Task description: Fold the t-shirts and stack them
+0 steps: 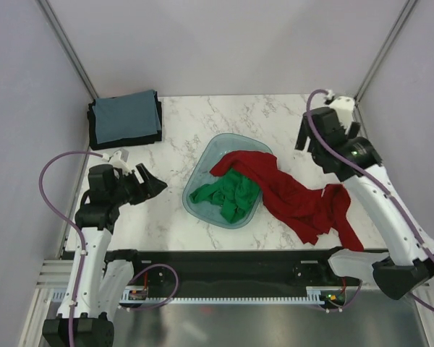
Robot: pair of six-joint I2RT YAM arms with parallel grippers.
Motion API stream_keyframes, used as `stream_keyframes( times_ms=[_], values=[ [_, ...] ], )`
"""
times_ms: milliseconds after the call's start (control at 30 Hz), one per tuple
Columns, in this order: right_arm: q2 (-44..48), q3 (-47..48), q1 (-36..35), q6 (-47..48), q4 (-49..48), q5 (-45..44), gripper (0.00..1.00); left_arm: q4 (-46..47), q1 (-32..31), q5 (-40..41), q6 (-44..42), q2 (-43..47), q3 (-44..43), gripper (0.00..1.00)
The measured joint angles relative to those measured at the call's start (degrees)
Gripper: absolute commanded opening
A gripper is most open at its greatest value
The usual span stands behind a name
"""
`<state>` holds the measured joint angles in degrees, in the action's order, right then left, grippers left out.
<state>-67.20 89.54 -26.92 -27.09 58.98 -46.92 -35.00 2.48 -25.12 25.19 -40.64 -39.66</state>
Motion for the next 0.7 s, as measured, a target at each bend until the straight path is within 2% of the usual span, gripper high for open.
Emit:
stream_keyframes(
  times_ms=[67,167,267,500,700],
  values=[
    [-2.6,-6.4,0.3,-1.2,-2.2,9.0,0.98,0.0,0.0,0.0,0.0,0.0,0.0,0.78],
    [-1.8,-17.0,0.3,-2.6,-6.5,24.7,0.98,0.0,-0.1,0.1,0.0,0.0,0.0,0.78],
    [-1.2,-20.9,0.1,-4.2,-10.4,36.9,0.98,0.0,-0.2,0.2,0.0,0.0,0.0,0.78],
    [-6.2,-22.9,0.0,-4.2,-21.0,49.3,0.98,0.0,-1.3,1.1,0.0,0.5,0.0,0.78],
    [-15.1,-23.9,-0.5,-2.3,-24.3,50.9,0.93,0.0,-1.6,1.2,0.0,0.5,0.0,0.78]
  ],
)
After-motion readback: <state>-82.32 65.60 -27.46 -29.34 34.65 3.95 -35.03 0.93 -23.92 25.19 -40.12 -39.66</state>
